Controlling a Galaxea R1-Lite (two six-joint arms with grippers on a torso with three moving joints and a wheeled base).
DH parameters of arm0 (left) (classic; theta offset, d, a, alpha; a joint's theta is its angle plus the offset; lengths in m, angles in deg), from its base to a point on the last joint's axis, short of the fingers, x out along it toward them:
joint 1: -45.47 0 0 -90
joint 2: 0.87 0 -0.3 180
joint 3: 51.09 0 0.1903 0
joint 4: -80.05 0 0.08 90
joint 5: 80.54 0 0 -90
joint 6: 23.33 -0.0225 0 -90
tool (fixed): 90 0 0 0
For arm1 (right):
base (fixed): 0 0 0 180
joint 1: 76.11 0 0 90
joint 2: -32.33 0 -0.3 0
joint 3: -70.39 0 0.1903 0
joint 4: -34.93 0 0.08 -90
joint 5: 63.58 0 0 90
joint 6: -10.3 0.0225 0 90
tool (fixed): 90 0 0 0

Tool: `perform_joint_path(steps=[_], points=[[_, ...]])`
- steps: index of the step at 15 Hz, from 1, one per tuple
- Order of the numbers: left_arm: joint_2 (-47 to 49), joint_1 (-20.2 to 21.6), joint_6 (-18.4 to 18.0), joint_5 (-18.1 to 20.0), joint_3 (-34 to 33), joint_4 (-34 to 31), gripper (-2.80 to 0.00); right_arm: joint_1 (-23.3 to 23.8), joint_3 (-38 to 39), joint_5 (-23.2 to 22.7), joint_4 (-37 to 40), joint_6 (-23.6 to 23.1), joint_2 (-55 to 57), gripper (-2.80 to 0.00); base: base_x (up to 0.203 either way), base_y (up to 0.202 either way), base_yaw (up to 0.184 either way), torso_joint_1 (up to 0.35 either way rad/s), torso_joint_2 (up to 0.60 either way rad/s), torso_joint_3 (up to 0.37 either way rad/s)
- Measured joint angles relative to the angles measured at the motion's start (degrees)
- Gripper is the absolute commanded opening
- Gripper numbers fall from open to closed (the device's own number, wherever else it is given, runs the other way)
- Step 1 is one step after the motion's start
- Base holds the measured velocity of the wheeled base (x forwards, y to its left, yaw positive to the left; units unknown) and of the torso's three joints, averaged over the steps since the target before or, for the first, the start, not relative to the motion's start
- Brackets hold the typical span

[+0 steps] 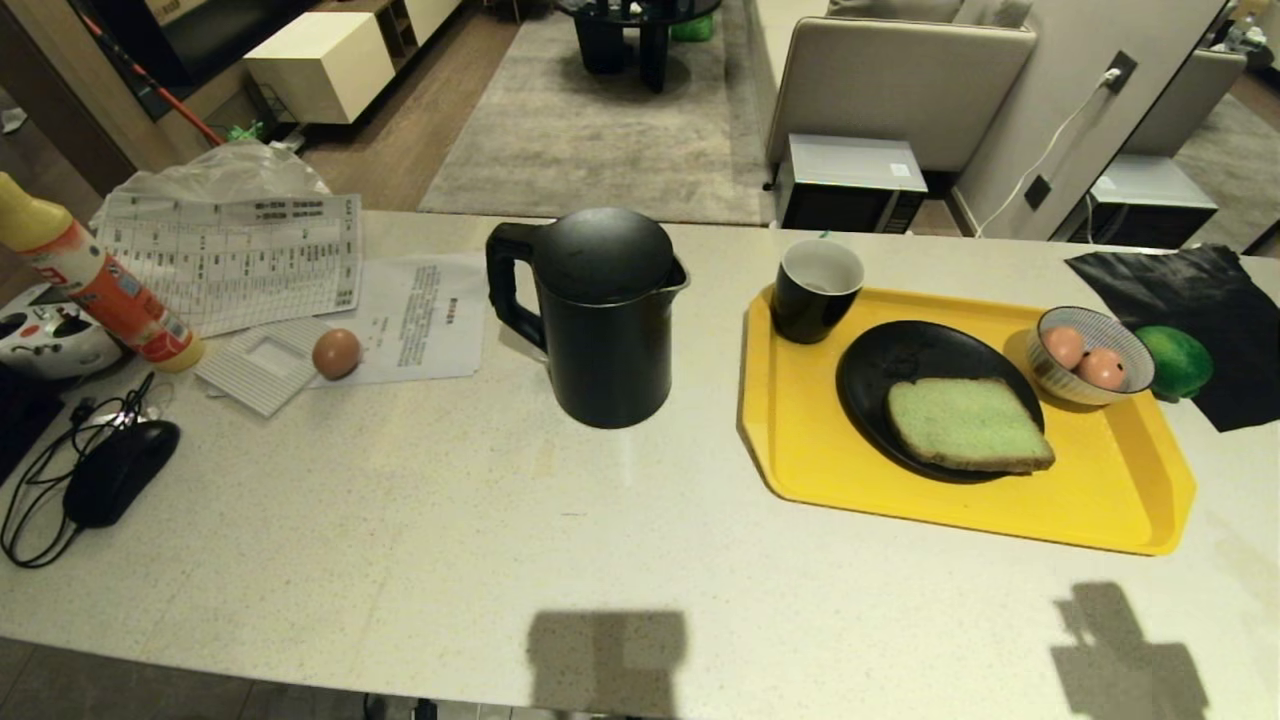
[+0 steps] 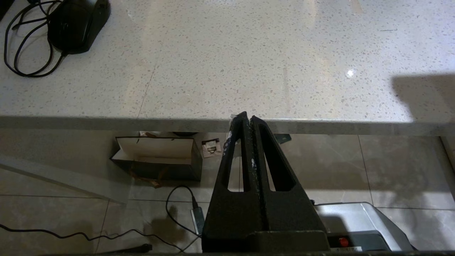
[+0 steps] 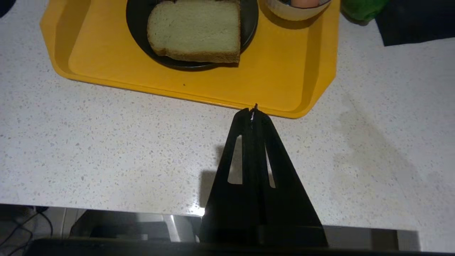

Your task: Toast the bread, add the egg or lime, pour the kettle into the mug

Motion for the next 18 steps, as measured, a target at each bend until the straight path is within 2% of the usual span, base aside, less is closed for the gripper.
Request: perform_joint_path(steps=[5,7,10,13,18], points=[[0.0,0.0,0.0,0.0,0.0,0.0,-2.8,0.0,3.0,5.0,2.9,0.6,-13.6,-2.8,0.0,0.0,0.0,0.0,0.0,0.0],[0.0,0.0,0.0,0.0,0.0,0.0,-2.8,0.7,4.1,4.9,3.1,2.1,-17.5,-2.8,0.0,0.0,0.0,0.0,0.0,0.0],[0.0,0.0,0.0,0.0,0.0,0.0,-2.8,3.1,7.6,1.3,2.0,2.8,-20.5,-2.8,0.0,0.0,0.0,0.0,0.0,0.0],[0.0,0.0,0.0,0.0,0.0,0.0,-2.8,6.9,9.9,-6.5,2.5,1.8,-24.2,-2.8,0.0,0.0,0.0,0.0,0.0,0.0],[0.0,0.0,0.0,0.0,0.0,0.0,-2.8,8.0,18.6,-11.5,2.8,-1.0,-33.9,-2.8,0.0,0.0,0.0,0.0,0.0,0.0]])
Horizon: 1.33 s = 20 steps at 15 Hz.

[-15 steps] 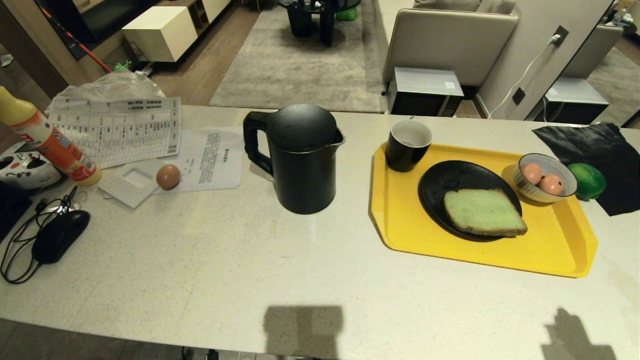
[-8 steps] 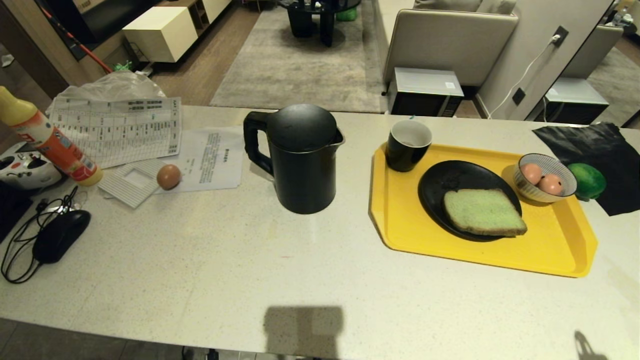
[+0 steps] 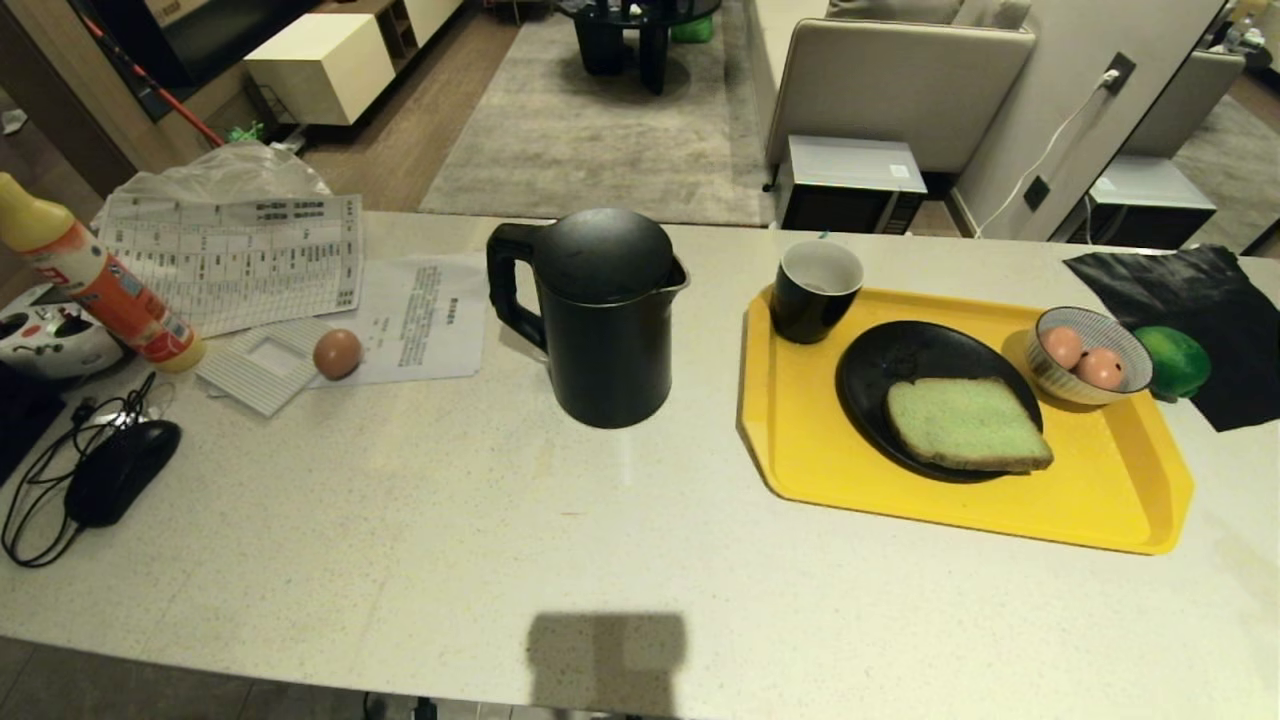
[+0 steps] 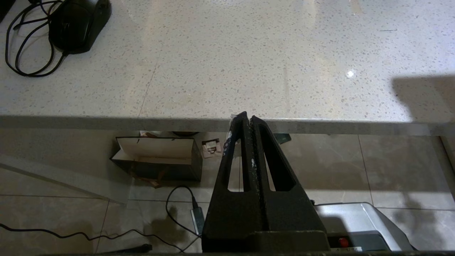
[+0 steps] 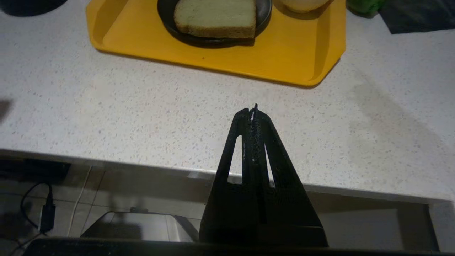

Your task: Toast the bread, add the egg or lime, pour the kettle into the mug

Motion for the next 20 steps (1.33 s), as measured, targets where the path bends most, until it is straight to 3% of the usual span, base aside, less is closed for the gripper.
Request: perform_joint_path(steps=[7,20], points=[[0.0,0.0,0.2,0.0,0.0,0.0,-2.8,0.1,6.7,-0.9,-5.3,-4.5,-3.3,-2.8,0.0,0.0,0.0,0.0,0.0,0.0],[0.0,0.0,0.2,0.0,0.0,0.0,-2.8,0.1,7.2,-0.7,-6.4,-3.4,-3.5,-2.8,0.0,0.0,0.0,0.0,0.0,0.0]])
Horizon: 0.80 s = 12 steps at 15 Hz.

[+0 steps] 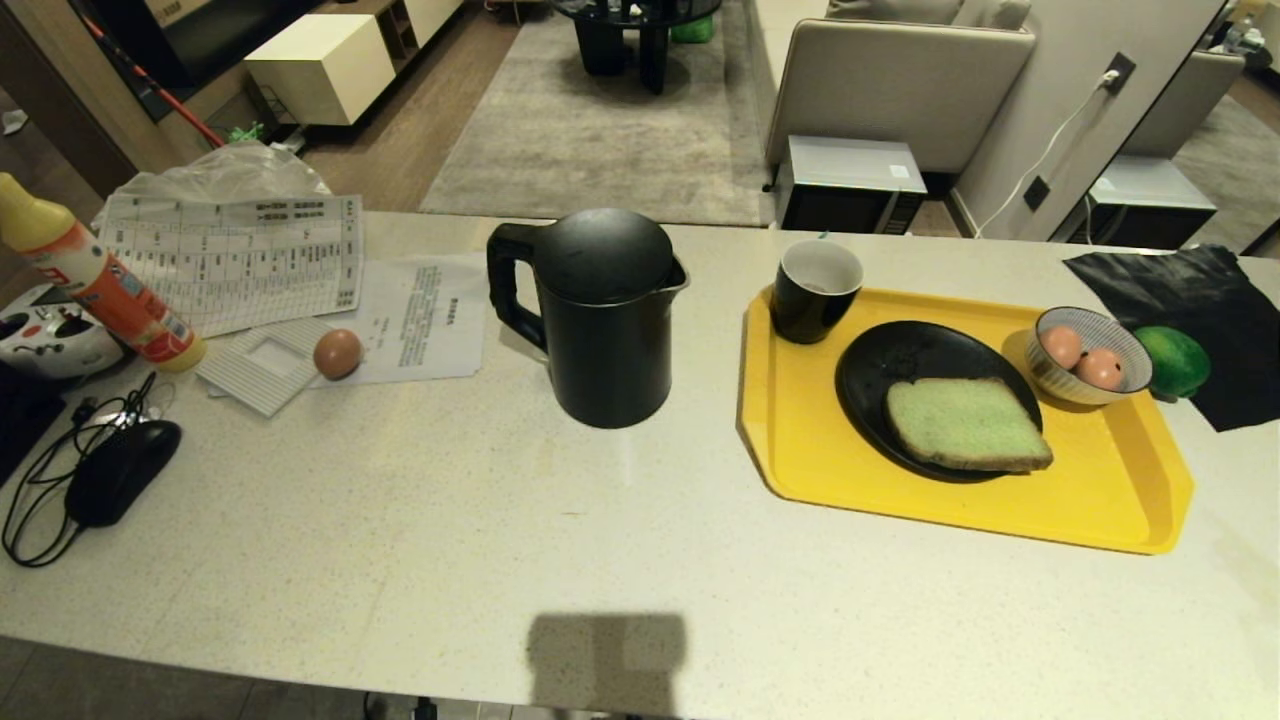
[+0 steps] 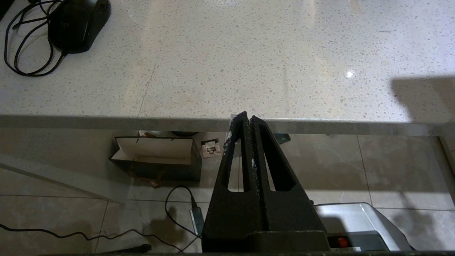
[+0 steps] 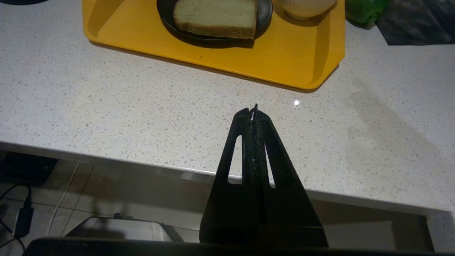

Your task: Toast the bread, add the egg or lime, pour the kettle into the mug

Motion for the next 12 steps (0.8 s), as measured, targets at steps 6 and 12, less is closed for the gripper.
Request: perform_joint_path(steps=[6,12], points=[[0.0,0.0,0.0,0.0,0.0,0.0,-2.8,0.0,0.0,0.0,0.0,0.0,0.0,-2.8,0.0,0.0,0.0,0.0,0.0,0.0],[0.0,0.0,0.0,0.0,0.0,0.0,-2.8,0.0,0.0,0.0,0.1,0.0,0.0,-2.8,0.0,0.0,0.0,0.0,0.0,0.0]])
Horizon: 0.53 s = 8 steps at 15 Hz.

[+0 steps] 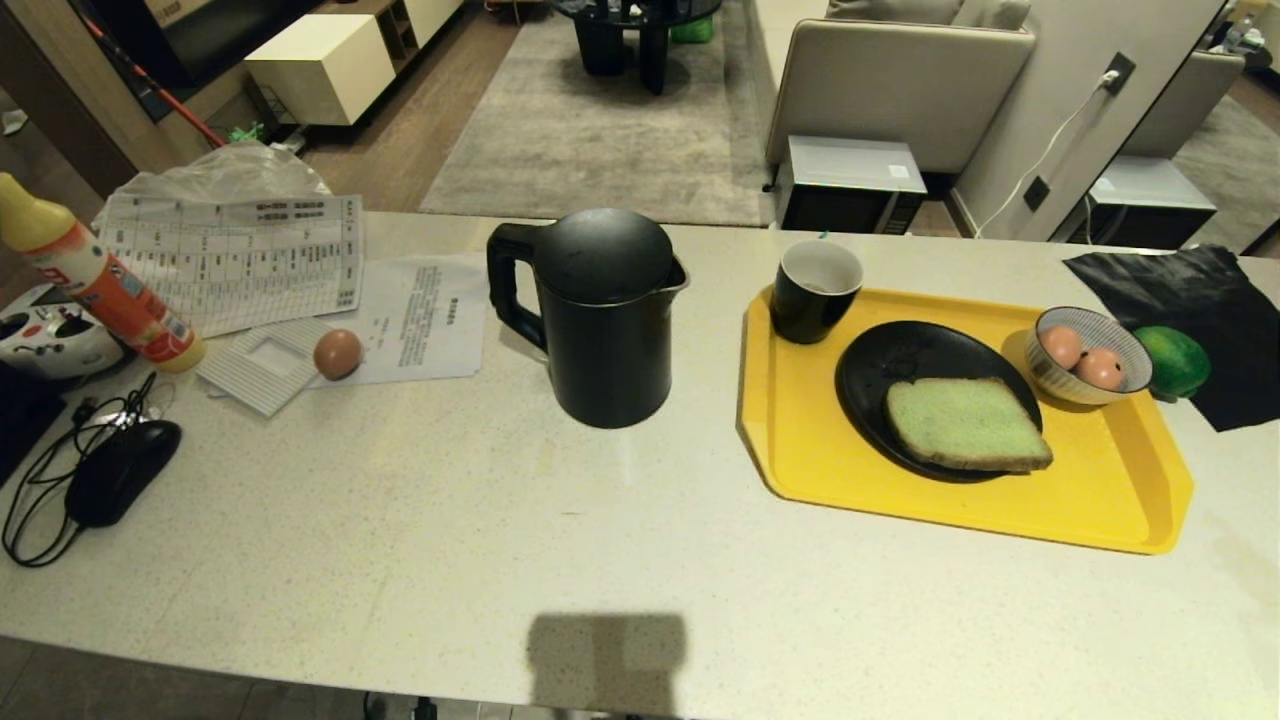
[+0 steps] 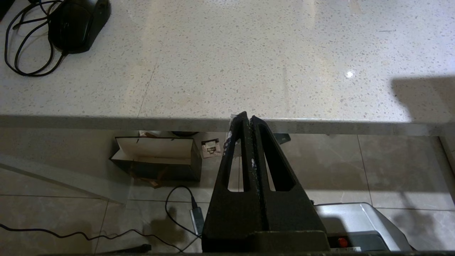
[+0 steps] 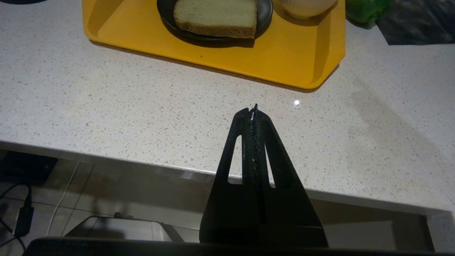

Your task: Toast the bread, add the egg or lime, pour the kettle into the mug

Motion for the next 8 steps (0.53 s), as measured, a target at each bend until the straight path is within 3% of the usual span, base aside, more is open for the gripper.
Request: perform_joint_path(steps=[8], points=[[0.0,0.0,0.0,0.0,0.0,0.0,-2.8,0.0,0.0,0.1,-0.1,-0.1,0.0,-2.8,0.0,0.0,0.0,0.0,0.0,0.0]])
